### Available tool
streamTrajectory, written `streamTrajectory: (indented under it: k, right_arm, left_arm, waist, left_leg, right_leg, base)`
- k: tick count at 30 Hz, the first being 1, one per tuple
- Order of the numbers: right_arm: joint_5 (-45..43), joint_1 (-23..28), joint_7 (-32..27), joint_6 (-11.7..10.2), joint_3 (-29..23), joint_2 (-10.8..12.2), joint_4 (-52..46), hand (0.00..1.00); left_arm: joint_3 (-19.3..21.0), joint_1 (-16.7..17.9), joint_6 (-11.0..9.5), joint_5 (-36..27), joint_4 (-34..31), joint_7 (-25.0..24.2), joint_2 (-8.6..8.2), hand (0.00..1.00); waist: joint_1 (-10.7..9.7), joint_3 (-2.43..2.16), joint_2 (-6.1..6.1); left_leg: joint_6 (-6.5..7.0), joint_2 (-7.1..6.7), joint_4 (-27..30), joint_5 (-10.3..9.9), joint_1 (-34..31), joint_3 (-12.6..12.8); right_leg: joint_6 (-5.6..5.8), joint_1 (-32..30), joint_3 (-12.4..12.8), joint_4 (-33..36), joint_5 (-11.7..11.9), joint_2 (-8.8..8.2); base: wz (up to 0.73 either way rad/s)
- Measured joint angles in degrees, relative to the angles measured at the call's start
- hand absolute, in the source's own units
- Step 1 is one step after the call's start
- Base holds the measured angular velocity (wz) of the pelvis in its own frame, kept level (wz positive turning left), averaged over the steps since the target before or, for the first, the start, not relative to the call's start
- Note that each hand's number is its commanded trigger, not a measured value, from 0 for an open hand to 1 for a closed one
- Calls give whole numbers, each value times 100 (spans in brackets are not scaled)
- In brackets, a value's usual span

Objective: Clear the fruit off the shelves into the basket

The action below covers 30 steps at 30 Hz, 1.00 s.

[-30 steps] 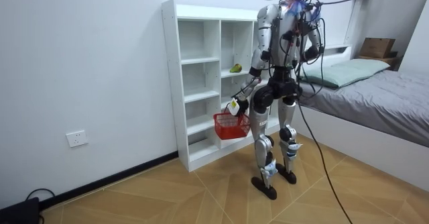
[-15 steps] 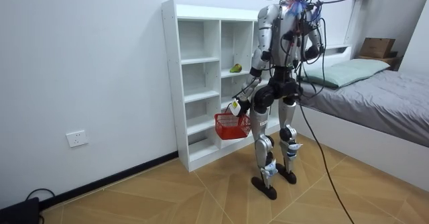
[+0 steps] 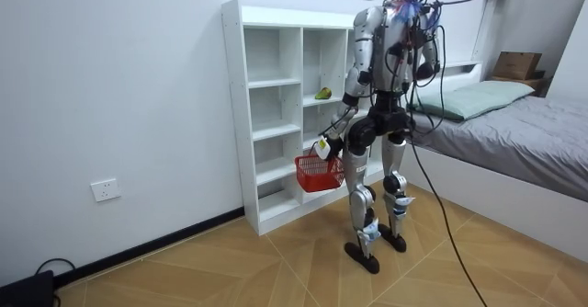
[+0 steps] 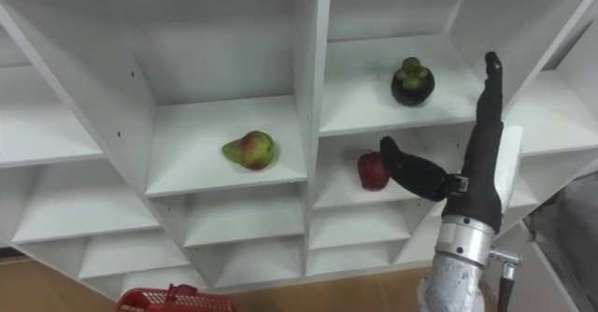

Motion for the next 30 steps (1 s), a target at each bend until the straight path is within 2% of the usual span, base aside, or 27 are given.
streamTrajectory:
  k: [4,8,12,22,26,30]
  right_arm:
    - [6,-55,-1,-1,-15,-80,0,0]
    - [85,-82,12,-1,-224,-88,0,0]
    - [359,-258,92,-1,-435,-122,0,0]
    - [507,-509,313,16,-452,-288,3,0]
    - [513,-674,423,43,-460,-294,137,0]
    - [572,-694,603,175,-462,-295,501,0]
  left_arm:
    - [5,6,2,0,-5,3,31,100]
    - [4,3,2,2,-5,5,45,100]
    - [4,-7,21,13,2,7,45,100]
    - [129,-11,43,235,-24,-66,44,100]
    - [213,-11,155,348,-100,-127,81,100]
    - [253,-19,163,446,-120,-117,127,100]
  waist:
    - [8,1,-37]
    - [-7,20,-67]
    - [-19,26,-64]
    - [-9,53,-61]
    - [-5,63,-116]
    - [5,61,-198]
  left_leg:
    - [-2,0,0,4,7,-12]
    - [-1,-4,8,5,-1,-51]
    - [-1,-7,7,7,-8,-111]
    - [-3,-12,4,25,-21,-162]
    - [-9,-15,5,40,-22,-221]
    - [-16,-18,7,52,4,-294]
  right_leg:
    - [-1,33,-17,-3,1,-1]
    - [-1,52,-44,-4,1,-6]
    - [-1,56,-84,-2,1,-12]
    - [-1,79,-177,-5,0,-23]
    - [-1,93,-204,-5,1,-26]
    - [-1,151,-271,-12,1,-29]
  base:
    - [1]
    - [4]
    - [3]
    - [4]
    - [5]
    - [9]
